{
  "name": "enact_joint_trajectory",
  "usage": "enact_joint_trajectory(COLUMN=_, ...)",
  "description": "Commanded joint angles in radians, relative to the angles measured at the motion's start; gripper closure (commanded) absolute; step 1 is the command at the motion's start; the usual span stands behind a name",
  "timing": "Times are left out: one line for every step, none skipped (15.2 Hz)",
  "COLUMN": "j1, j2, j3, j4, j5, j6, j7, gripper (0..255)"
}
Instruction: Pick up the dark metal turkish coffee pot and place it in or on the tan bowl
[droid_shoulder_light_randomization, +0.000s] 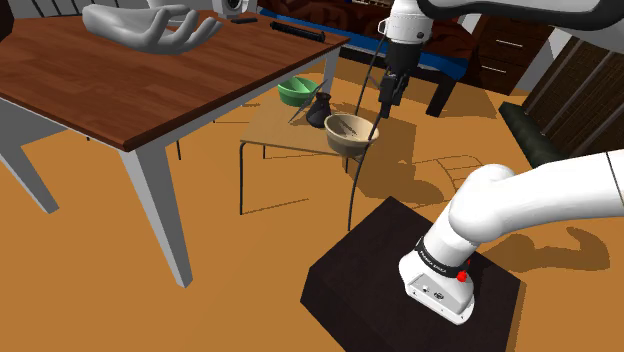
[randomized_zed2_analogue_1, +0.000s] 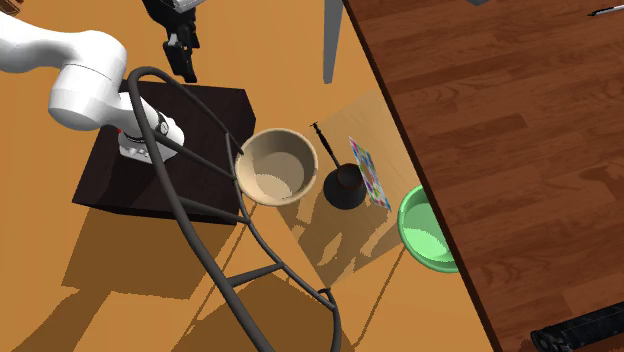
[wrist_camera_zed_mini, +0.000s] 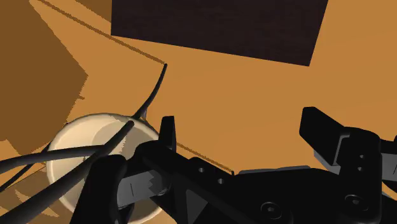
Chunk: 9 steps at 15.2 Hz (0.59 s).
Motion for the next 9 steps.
enact_joint_trajectory(j1=0.0, j2=0.0, j3=0.0, j4=0.0, j5=0.0, j6=0.0, j7=0.0, gripper=0)
enact_joint_trajectory(j1=-0.007, j2=0.032, j3=-0.006, j4=0.009, j5=-0.003, j6=0.027, j7=0.003, gripper=0)
enact_joint_trajectory(j1=-0.013, j2=0.064, j3=-0.012, j4=0.018, j5=-0.005, j6=0.054, j7=0.006, gripper=0)
enact_joint_trajectory(j1=-0.02, j2=0.096, j3=-0.018, j4=0.029, j5=-0.008, j6=0.079, j7=0.008, gripper=0)
enact_joint_trajectory(j1=-0.026, j2=0.129, j3=-0.024, j4=0.042, j5=-0.01, j6=0.104, j7=0.011, gripper=0)
enact_joint_trajectory(j1=-0.031, j2=0.163, j3=-0.03, j4=0.055, j5=-0.012, j6=0.128, j7=0.014, gripper=0)
enact_joint_trajectory(j1=-0.037, j2=0.196, j3=-0.037, j4=0.07, j5=-0.013, j6=0.151, j7=0.016, gripper=0)
enact_joint_trajectory(j1=-0.043, j2=0.23, j3=-0.043, j4=0.086, j5=-0.014, j6=0.172, j7=0.018, gripper=0)
enact_joint_trajectory(j1=-0.048, j2=0.264, j3=-0.049, j4=0.103, j5=-0.015, j6=0.193, j7=0.021, gripper=0)
